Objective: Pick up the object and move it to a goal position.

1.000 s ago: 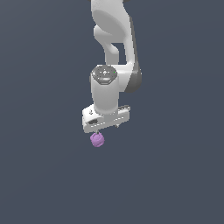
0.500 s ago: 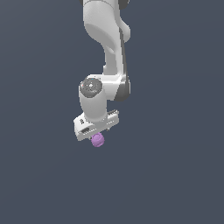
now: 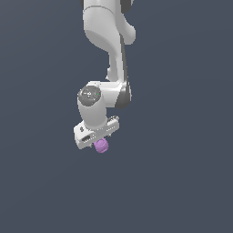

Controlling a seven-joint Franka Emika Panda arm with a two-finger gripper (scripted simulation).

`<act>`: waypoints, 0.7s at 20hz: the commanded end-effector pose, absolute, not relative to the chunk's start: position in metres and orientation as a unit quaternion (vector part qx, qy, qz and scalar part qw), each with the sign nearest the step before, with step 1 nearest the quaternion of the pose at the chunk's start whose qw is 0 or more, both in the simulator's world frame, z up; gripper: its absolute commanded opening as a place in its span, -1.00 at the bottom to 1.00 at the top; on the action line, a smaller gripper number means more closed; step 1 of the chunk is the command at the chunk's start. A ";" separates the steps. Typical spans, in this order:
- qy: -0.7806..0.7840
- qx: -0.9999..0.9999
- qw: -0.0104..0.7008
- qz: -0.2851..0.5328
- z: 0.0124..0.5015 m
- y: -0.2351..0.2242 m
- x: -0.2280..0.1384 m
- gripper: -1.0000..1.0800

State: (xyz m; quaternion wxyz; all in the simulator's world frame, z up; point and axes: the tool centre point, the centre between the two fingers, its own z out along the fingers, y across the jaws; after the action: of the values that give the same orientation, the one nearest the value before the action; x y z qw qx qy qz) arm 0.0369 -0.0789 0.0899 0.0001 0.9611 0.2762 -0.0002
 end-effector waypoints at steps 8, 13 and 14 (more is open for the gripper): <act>0.277 0.961 0.000 0.000 0.070 -0.079 0.036 0.92; 0.278 0.961 0.000 0.000 0.045 -0.079 0.036 0.92; 0.278 0.961 0.000 0.000 0.042 -0.079 0.036 0.92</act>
State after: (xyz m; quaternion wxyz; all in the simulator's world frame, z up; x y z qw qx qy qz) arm 0.0354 -0.0789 0.0471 -0.0003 0.9606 0.2779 -0.0007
